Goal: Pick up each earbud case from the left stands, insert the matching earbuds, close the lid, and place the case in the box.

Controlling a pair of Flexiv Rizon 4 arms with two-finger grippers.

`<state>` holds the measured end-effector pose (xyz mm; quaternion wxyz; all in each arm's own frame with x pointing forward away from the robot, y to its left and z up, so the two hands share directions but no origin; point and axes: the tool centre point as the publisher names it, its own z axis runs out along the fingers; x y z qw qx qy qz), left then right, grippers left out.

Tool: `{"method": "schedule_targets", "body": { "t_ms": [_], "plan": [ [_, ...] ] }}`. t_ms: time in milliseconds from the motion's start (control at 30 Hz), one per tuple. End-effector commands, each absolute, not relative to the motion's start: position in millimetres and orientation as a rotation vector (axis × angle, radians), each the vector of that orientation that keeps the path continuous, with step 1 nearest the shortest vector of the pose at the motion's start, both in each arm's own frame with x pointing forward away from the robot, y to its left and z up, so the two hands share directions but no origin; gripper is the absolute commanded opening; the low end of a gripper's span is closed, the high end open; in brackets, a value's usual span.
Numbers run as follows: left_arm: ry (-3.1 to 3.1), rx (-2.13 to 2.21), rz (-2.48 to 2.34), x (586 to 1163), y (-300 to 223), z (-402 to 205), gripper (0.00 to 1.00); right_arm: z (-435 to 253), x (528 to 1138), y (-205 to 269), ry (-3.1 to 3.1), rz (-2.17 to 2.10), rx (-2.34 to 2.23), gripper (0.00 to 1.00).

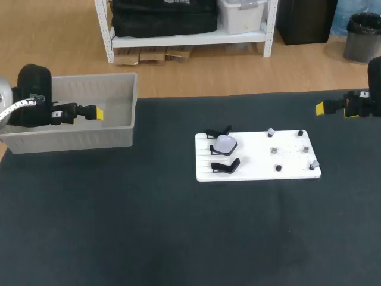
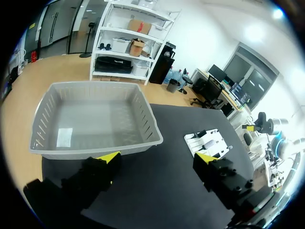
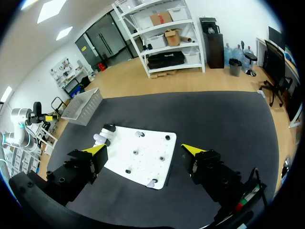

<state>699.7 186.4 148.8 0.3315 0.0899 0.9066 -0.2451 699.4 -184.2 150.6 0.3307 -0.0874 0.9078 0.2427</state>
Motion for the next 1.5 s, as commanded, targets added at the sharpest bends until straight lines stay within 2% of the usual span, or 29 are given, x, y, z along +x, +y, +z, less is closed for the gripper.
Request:
{"method": "schedule_targets", "body": {
  "t_ms": [33, 467, 733, 1067, 1500],
  "plan": [
    [2.380, 0.231, -0.631, 700.2, 184.8, 150.7, 1.00, 150.1, 699.8, -184.8, 2.373, 0.636, -0.231, 1.00],
    [2.380, 0.231, -0.631, 700.2, 184.8, 150.7, 1.00, 150.1, 699.8, -184.8, 2.373, 0.636, -0.231, 1.00],
    [1.476, 1.094, -0.953, 694.6, 167.9, 190.4, 1.00, 150.1, 699.8, -184.8, 2.373, 0.636, -0.231, 1.00],
    [1.219, 1.565, -0.902, 675.0, 133.3, 200.2, 1.00, 150.1, 699.8, -184.8, 2.373, 0.636, -0.231, 1.00],
    [1.256, 1.594, -0.850, 671.6, 126.7, 198.8, 1.00, 150.1, 699.8, -184.8, 2.373, 0.636, -0.231, 1.00]
  ]
}}
